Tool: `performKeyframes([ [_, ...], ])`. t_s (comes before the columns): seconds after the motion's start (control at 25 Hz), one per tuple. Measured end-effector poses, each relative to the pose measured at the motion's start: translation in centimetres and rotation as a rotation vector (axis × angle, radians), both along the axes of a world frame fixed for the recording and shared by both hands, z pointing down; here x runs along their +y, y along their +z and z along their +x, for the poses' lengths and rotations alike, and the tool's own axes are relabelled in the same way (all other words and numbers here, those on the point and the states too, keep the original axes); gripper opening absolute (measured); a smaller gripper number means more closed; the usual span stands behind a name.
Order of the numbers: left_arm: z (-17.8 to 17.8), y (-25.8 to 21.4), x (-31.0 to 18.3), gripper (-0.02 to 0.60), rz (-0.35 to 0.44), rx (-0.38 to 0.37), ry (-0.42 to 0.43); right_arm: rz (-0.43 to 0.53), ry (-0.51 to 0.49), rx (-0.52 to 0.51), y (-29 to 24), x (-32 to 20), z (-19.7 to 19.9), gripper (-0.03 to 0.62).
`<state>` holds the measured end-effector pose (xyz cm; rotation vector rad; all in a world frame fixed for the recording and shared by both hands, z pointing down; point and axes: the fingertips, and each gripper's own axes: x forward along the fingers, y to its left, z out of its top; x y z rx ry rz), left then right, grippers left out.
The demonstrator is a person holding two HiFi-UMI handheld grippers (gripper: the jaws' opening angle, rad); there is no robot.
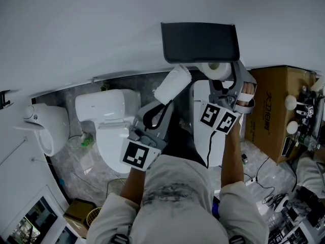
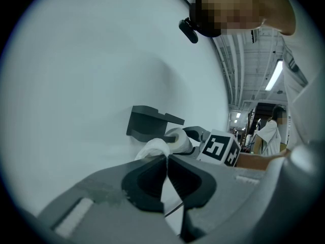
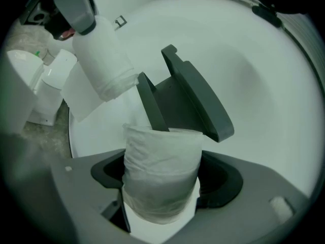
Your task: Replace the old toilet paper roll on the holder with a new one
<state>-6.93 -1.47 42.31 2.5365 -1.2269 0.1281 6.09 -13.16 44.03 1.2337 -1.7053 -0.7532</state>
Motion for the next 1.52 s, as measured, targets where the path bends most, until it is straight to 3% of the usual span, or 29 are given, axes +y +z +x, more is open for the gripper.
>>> performKeyframes([
  [0.8,0.0,0.1,-0.4,0.014,-0.005,0.0,0.007,0.142,-0.042,0.141,-1.0,0.8,-1.1,0.393],
  [1.52,0.0,0.1,-0.7,0.014,0.0,0.002,-0.014,0.161,-0.081,0.191,-0.8,1.0,-2.4,0.393],
])
